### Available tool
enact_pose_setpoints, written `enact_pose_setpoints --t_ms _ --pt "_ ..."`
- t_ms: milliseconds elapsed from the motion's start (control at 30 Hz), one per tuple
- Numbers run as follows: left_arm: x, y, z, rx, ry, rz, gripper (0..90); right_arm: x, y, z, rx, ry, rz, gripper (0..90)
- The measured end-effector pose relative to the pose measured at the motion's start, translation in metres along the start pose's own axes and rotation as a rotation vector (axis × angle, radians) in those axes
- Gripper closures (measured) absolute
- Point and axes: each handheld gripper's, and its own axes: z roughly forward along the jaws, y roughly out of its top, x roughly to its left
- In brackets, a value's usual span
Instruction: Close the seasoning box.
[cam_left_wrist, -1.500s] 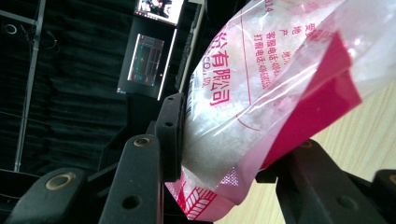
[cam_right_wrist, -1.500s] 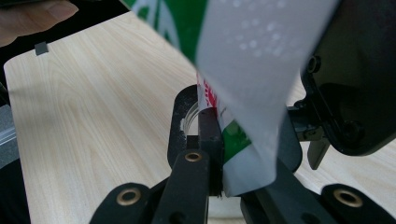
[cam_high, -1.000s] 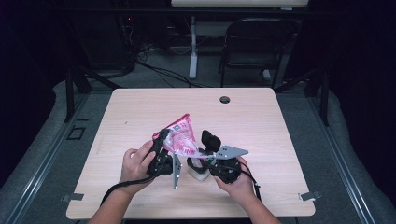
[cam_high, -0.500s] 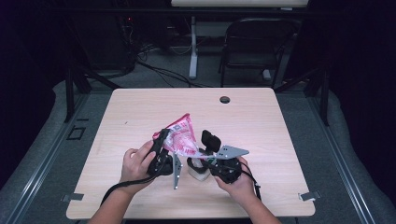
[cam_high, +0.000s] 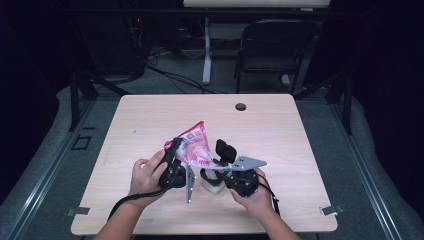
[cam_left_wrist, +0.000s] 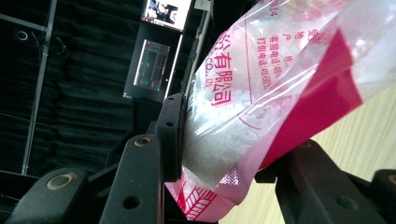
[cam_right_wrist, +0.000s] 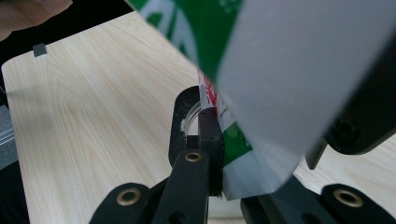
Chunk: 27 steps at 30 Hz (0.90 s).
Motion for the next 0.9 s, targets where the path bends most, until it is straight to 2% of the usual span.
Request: enact_pose_setpoints --t_ms 33,467,767,900 --pt "0.0010 0.0007 -0.0005 0.001 0.002 0.009 63.6 0.0002 -0.0002 0.0002 0.001 0.001 0.000 89.8" --pt "0.0009 0.0025 -0.0007 -0.009 0.007 0.016 63.6 -0.0005 -0.0016 0.0002 0.012 -0.005 0.002 89.8" --pt "0.0003 0.0028 -0.0011 -0.013 0.002 0.003 63.6 -0.0013 -0.0018 0.0000 0.017 -0.015 0.002 89.9" --pt "0.0016 0.0034 -0.0019 -0.013 0.006 0.014 63.6 -0.0014 -0.0019 0.0002 0.014 -0.014 0.006 89.9"
